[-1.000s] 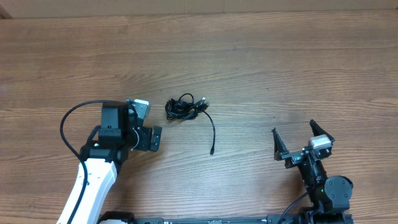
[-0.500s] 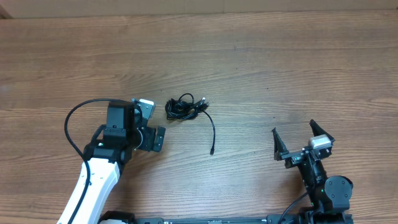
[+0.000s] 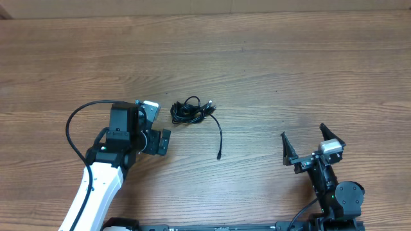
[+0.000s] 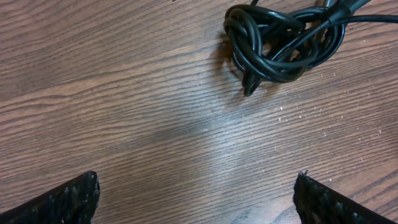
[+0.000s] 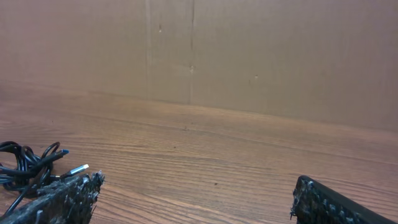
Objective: Untangle cables
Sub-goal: 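Raise the left gripper and move it toward the black cable bundle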
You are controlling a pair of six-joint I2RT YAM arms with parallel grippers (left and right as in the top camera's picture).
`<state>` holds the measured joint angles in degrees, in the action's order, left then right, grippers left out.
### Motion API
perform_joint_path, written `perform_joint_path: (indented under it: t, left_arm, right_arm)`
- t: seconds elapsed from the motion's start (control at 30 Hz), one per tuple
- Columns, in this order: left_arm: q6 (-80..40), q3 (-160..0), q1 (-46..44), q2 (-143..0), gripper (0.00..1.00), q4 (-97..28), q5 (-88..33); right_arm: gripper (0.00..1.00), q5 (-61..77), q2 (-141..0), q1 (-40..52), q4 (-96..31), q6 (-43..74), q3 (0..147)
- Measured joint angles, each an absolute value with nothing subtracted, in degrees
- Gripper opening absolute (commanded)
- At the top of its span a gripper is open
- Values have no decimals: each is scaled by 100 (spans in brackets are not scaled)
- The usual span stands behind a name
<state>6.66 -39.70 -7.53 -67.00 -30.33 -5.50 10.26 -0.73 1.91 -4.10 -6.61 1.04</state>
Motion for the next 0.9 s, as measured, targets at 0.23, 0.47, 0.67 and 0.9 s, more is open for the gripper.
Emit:
perform_joint_path:
  t: [0.23, 0.47, 0.67, 0.9]
  left_arm:
    - [666, -3970, -753, -6700, 100, -3050, -548]
    - [663, -3970, -753, -6700, 99, -3052, -523]
    - [666, -3970, -753, -6700, 100, -3050, -508]
    - [663, -3970, -753, -6700, 100, -3052, -484]
  right_arm:
    - [100, 1026, -73, 191, -410, -661, 104]
    - [100, 1026, -73, 191, -412, -659, 104]
    - [100, 1024, -73, 191, -410, -661, 104]
    - [100, 1024, -73, 191, -410, -661, 104]
